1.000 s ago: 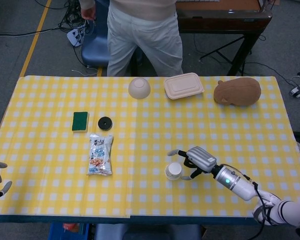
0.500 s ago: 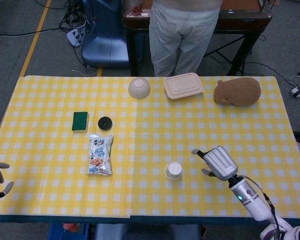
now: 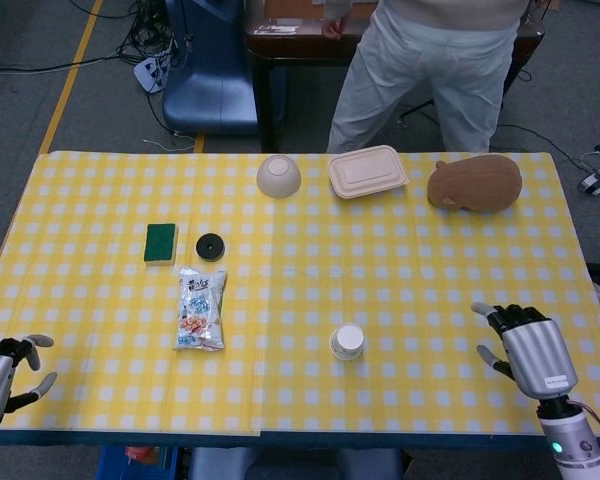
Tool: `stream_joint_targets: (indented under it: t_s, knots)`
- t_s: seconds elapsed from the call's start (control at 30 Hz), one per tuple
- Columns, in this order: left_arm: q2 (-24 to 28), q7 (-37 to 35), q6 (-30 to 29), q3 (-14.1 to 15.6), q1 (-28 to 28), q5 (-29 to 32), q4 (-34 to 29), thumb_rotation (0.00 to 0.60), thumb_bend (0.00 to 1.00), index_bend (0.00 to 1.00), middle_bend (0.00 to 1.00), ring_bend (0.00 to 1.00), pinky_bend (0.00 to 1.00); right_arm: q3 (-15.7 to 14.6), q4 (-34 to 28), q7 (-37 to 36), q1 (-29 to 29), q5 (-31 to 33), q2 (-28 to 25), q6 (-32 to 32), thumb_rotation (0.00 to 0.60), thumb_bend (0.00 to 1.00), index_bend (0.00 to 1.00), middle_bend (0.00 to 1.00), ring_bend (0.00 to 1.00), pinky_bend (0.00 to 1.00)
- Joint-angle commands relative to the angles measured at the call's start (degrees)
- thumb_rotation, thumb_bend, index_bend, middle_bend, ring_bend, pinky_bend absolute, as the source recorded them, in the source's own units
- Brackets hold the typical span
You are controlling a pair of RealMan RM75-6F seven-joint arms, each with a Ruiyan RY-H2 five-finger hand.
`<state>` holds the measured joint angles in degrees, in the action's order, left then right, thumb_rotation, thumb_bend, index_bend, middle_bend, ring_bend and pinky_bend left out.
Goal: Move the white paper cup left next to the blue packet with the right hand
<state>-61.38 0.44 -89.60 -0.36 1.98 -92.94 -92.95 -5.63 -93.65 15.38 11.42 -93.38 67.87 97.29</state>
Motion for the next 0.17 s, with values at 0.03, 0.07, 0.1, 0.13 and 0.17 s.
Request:
stream_joint_targets:
  t_s: [0.03,0.07,0.1,0.13,0.17]
  knots:
    - [-0.57,-0.27,-0.87,0.47,0.06,-1.47,0.79,0.600,0.25,0.51,0.60,0.46,0.62,0.92,1.97,-2.20,-1.96,-0.59,0.46,1.95,0.600,0.00,0.34,0.51,0.46,0.56]
    - [-0.65,-0.17,-1.01,0.54,0.04,-1.68,0.88,0.600,0.25,0.51,0.60,0.46,0.62,1.13,2.52,-2.77,-2.32,-0.67,0.56,2.28,0.600,0.00,0.34,0.51,0.46,0.56]
    - [-0.70,-0.05,-1.10,0.60,0.01,-1.79,0.93,0.600,0.25,0.51,0.60,0.46,0.62,1.34,3.07,-3.46,-2.65,-0.67,0.68,2.54,0.600,0.00,0.34,0.51,0.46,0.56]
    - [-0.75,0.10,-1.12,0.66,-0.02,-1.79,0.94,0.600,0.25,0.51,0.60,0.46,0.62,1.64,3.74,-4.42,-3.07,-0.51,0.85,2.78,0.600,0.00,0.34,0.51,0.46,0.56]
    - [-0.76,0.23,-1.06,0.68,-0.02,-1.71,0.92,0.600,0.25,0.51,0.60,0.46,0.62,1.83,3.97,-4.89,-3.36,-0.20,0.83,2.69,0.600,0.00,0.34,0.51,0.46,0.56]
